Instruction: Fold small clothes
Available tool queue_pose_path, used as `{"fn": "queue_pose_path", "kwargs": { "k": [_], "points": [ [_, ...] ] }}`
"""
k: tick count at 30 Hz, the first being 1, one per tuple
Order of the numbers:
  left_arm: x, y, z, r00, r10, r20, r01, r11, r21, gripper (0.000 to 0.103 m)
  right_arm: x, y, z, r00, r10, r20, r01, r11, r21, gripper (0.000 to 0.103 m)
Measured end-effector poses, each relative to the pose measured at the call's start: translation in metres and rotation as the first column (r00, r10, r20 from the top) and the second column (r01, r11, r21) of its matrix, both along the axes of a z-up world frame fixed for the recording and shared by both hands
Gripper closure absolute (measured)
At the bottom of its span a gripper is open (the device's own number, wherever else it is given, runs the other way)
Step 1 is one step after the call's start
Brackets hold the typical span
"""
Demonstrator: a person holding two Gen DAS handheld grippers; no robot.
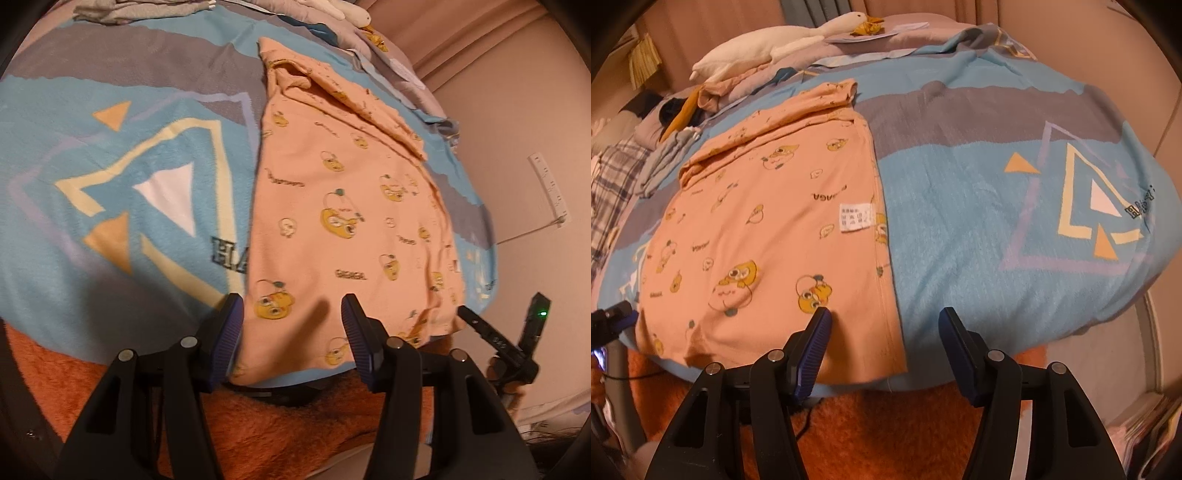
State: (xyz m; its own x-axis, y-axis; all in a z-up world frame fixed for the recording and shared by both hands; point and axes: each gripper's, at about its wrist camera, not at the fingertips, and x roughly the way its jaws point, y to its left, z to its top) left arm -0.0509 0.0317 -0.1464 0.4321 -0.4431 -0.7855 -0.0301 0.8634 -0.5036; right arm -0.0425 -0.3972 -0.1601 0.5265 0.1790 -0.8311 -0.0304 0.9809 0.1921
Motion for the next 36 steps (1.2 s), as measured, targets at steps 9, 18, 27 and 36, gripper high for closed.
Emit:
{"fn": "queue_pose_path", "kwargs": {
  "k": [9, 18, 27, 36],
  "points": [
    [-0.005, -0.009, -0.011, 0.995, -0.074, -0.074, 0.073, 0.997, -0.006, 0.054, -0.008, 0.011, -0.008, 0.996, 0.067, -0.064, -0.065, 0.998, 0.019, 0.063],
    [-0.002, -0.013, -0.024, 0.992, -0.063, -0.109, 0.053, 0.994, -0.093, 0.096, -0.004, 0.020, 0.000, 0.991, 0.126, -0.033, -0.124, 0.990, 0.061, 0.095],
    [-0.001, -0.007, 0.014, 0.998, -0.044, 0.037, 0.049, 0.987, -0.151, 0.097, 0.010, 0.019, 0.027, 0.985, 0.154, 0.083, -0.165, 0.975, 0.150, 0.098],
    [0.044, 0.002, 0.029, 0.993, 0.022, 0.112, 0.003, 0.977, -0.214, 0.096, 0.059, 0.013, 0.043, 0.977, 0.101, 0.187, -0.148, 0.955, 0.255, 0.098]
  ]
}}
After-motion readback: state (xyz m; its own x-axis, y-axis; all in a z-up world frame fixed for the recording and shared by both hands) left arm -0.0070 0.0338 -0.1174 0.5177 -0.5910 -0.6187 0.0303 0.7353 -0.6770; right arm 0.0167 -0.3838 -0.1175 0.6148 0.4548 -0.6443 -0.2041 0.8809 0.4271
